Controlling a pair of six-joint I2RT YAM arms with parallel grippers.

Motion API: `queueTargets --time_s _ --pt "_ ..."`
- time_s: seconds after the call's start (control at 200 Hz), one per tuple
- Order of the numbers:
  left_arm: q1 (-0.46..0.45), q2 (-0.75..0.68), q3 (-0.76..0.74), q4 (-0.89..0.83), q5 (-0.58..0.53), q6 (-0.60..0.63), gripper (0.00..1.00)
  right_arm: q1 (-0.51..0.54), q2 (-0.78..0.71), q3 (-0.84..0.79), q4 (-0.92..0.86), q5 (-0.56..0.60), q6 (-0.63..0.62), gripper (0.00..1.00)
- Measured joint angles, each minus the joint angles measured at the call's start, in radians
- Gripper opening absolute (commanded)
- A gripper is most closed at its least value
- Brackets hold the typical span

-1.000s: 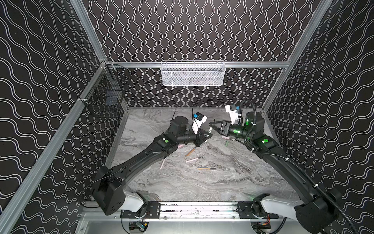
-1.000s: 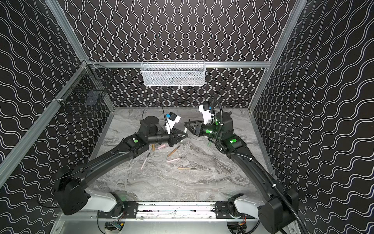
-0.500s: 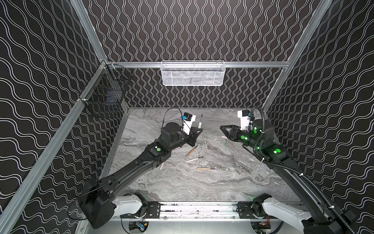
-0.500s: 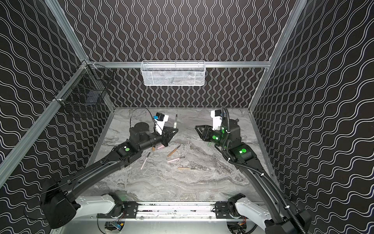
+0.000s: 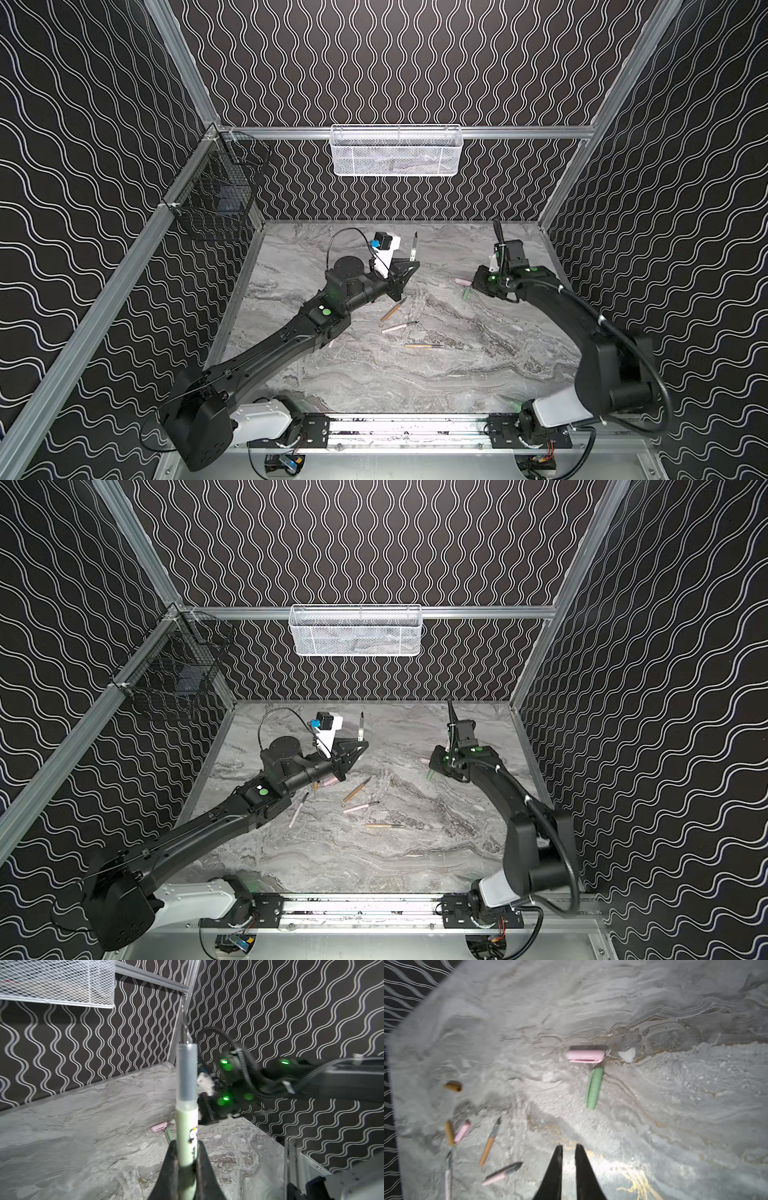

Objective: Insert the pens into the pen caps
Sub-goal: 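Hold the pen in the left gripper while the right gripper nears the green cap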

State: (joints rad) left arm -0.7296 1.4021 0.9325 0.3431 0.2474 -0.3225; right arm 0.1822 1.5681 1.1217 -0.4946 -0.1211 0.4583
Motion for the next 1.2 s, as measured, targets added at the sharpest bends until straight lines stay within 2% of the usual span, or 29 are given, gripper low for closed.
queueTargets --time_s 0.285,0.636,0.781,0.951,1.201 --pt "-0.043 -0.002 0.020 -0.016 0.059 0.021 0.00 -0.012 0.119 0.142 -0.086 0.022 -0.003 0.19" --pt "-0.081 -0.018 0.043 -0.059 0.087 0.114 0.00 -0.011 0.125 0.066 -0.062 0.023 0.008 0.18" --pt "-0.083 -0.016 0.052 -0.070 0.100 0.138 0.00 -0.011 0.177 0.093 -0.054 0.029 0.020 0.21" --pt "-0.085 -0.011 0.063 -0.081 0.101 0.142 0.00 -0.007 0.168 0.122 -0.058 0.029 0.019 0.26" --pt "-0.096 -0.001 0.064 -0.095 0.098 0.145 0.00 -0.007 0.136 0.115 -0.082 0.037 -0.008 0.27"
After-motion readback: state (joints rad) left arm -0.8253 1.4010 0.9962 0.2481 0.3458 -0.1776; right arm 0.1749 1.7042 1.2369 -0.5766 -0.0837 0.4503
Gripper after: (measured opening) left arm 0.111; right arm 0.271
